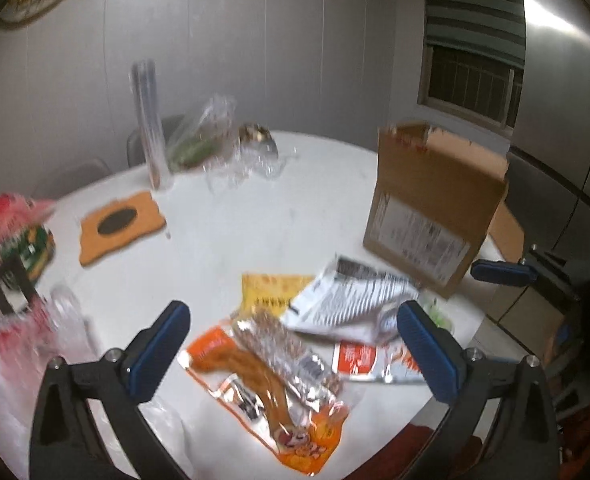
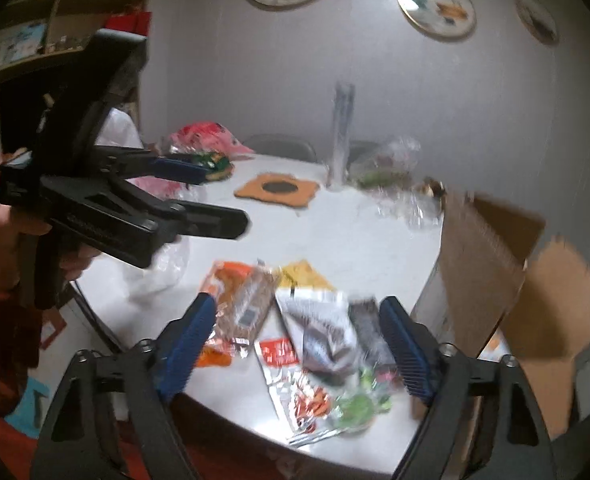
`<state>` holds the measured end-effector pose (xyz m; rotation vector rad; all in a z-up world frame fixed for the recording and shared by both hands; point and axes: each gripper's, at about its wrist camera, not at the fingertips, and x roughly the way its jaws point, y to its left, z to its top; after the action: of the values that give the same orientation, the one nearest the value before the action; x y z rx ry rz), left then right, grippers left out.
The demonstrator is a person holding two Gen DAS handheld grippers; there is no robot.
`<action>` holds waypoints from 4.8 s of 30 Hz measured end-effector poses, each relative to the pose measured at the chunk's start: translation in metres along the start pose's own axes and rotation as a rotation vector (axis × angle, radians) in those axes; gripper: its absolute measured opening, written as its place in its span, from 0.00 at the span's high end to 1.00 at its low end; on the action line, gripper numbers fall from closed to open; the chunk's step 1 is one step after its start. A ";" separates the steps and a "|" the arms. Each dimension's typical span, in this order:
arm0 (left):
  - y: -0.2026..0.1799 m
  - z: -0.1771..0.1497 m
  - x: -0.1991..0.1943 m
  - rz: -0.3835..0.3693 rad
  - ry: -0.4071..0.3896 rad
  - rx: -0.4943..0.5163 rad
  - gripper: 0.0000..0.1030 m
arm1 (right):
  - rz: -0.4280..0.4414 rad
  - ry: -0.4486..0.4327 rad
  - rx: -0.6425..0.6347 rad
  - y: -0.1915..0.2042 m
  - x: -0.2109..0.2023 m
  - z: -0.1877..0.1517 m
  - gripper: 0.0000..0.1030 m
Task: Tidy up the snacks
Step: 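Withdraw both grippers from the box back toward the snack pile, then grasp the granola bar with the left gripper while the right gripper grasps the green jelly cup, then carry the granola bar and jelly cup over the box and release both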
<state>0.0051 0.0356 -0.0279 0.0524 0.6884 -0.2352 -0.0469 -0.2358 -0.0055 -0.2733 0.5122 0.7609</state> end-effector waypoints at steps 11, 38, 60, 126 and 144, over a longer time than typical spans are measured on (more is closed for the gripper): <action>0.001 -0.044 0.043 -0.003 0.076 -0.131 0.01 | -0.178 0.046 0.215 -0.021 0.027 -0.080 0.36; 0.011 -0.068 0.068 0.109 0.145 -0.233 0.23 | -0.168 0.065 0.340 -0.050 0.060 -0.103 0.58; 0.016 -0.053 0.090 0.202 0.148 -0.200 0.63 | -0.154 0.048 0.343 -0.047 0.055 -0.104 0.58; -0.174 0.195 0.136 -0.290 0.216 0.297 0.63 | -0.182 0.012 0.218 -0.208 -0.006 0.018 0.59; -0.167 0.190 0.099 -0.275 0.060 0.316 0.07 | -0.161 0.097 0.195 -0.212 0.003 0.007 0.30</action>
<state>0.1592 -0.1698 0.0611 0.2683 0.7128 -0.6075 0.1087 -0.3787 0.0097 -0.1686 0.6440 0.5385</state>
